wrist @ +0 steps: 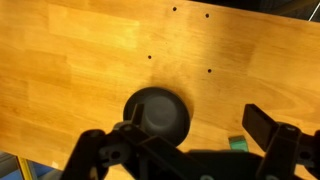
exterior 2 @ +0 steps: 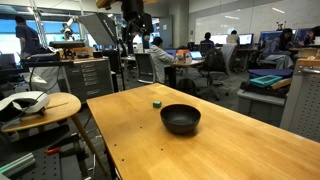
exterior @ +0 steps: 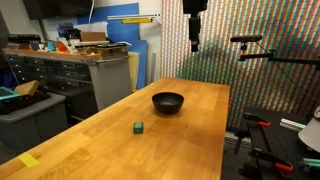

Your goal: Pick up the object from the table and put it in the bowl

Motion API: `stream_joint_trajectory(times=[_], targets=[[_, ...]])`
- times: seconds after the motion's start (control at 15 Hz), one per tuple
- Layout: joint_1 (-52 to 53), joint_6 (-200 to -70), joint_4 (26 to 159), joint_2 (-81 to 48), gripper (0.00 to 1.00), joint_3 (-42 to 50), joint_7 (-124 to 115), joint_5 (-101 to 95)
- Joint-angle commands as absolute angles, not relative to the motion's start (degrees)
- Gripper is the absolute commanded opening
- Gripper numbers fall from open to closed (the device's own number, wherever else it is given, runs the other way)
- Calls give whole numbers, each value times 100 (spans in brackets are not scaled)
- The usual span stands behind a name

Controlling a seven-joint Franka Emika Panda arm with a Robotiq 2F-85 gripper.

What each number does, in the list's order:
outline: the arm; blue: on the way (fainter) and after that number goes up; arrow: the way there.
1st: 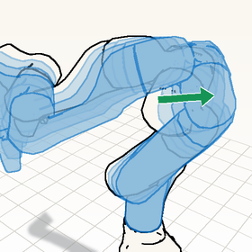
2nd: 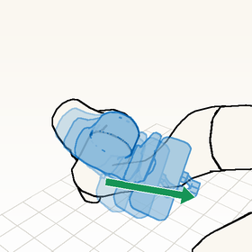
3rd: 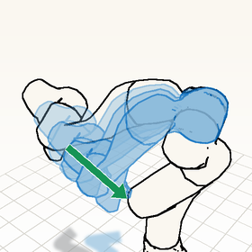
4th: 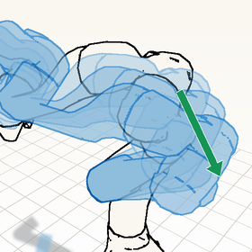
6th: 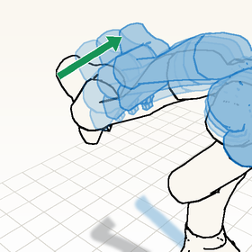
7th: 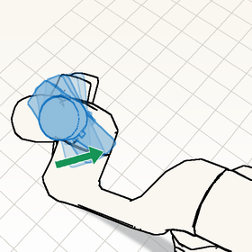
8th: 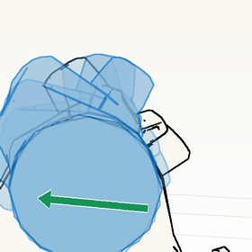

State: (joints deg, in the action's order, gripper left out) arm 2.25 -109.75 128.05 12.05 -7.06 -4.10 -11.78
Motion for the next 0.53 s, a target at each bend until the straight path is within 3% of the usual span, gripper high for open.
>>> stream_joint_trajectory(times=[0.0,0.47], targets=[[380,-11097,12274,574,100,-693,-310,-1070],[600,-12047,12002,-482,100,-766,-374,-1217]])
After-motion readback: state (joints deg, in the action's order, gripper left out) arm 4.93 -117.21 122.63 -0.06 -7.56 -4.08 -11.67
